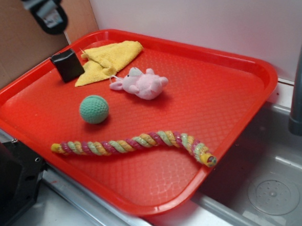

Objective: Grab the multicolored rope.

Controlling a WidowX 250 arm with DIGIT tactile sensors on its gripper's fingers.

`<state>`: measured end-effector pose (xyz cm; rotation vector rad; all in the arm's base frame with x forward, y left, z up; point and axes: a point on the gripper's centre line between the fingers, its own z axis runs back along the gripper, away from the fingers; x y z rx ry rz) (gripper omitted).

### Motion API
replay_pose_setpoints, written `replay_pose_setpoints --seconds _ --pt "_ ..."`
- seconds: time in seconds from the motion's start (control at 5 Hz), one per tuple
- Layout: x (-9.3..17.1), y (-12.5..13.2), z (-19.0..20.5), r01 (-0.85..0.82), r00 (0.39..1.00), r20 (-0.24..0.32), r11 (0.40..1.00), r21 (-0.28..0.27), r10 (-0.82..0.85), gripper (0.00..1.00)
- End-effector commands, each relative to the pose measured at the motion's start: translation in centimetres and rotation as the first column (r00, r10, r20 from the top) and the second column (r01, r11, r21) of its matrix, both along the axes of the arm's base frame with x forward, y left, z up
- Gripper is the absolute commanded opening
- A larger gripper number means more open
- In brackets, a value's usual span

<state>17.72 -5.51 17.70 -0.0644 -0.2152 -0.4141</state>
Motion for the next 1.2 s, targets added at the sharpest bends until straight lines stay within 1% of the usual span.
replay_pose_setpoints --seconds 0.0,0.2,0.4,0.6,0.8,1.0 --pt "2.4 -4.5 -5.0 0.140 0.990 -0.037 0.990 0.022 -0.139 1.00" --pt "2.2 -6.6 -7.9 0.195 0.978 -0.079 0.980 0.044 -0.191 1.00" --pt "0.6 -7.8 -9.8 0.225 0.970 -0.108 0.973 0.054 -0.219 1.00" --pt "0.0 -8.7 -13.4 0.253 0.957 -0.168 0.963 0.095 -0.235 1.00" --pt "0.3 -8.4 -15.1 0.232 0.957 -0.204 0.965 0.122 -0.204 1.00" --pt "0.8 -8.0 -16.4 0.219 0.955 -0.232 0.968 0.127 -0.185 1.00"
